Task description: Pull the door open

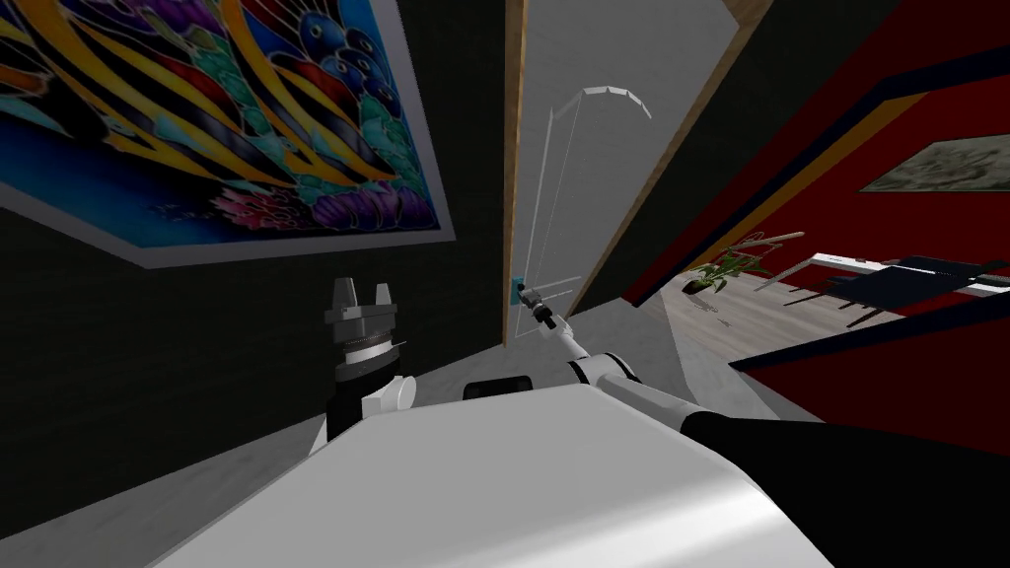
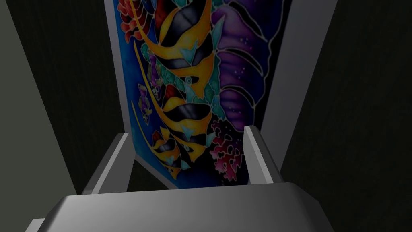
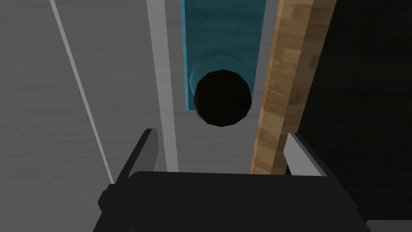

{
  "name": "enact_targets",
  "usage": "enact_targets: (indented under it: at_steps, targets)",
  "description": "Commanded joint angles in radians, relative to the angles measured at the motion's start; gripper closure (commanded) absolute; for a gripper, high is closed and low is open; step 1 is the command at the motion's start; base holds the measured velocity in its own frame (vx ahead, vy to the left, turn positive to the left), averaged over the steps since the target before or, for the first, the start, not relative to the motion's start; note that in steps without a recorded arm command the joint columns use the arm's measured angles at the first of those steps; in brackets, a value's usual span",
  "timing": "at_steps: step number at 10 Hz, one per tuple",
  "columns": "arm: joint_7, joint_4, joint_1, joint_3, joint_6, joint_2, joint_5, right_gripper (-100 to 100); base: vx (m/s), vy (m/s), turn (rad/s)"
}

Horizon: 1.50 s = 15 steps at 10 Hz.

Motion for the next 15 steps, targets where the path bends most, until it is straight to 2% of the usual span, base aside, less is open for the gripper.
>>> enact_targets:
  at_steps: [1, 7, 8, 9, 14, 15]
  targets:
    - [0.025, 0.025, -0.012, -0.03, -0.003, 0.006, -0.006, -100, 0.029, -0.016, 0.095]
    - [0.114, 0.064, -0.033, -0.148, 0.025, 0.037, -0.026, -100, 0.049, -0.04, 0.202]
    - [0.102, 0.05, -0.026, -0.133, 0.026, 0.035, -0.023, -100, 0.025, -0.024, 0.046]
    - [0.102, 0.05, -0.026, -0.133, 0.026, 0.035, -0.023, 100, -0.003, 0.003, -0.042]
    - [0.102, 0.05, -0.026, -0.133, 0.026, 0.035, -0.023, 100, -0.003, 0.003, -0.002]
    - [0.071, 0.048, -0.025, -0.132, 0.028, 0.033, -0.039, 100, -0.029, -0.016, 0.07]
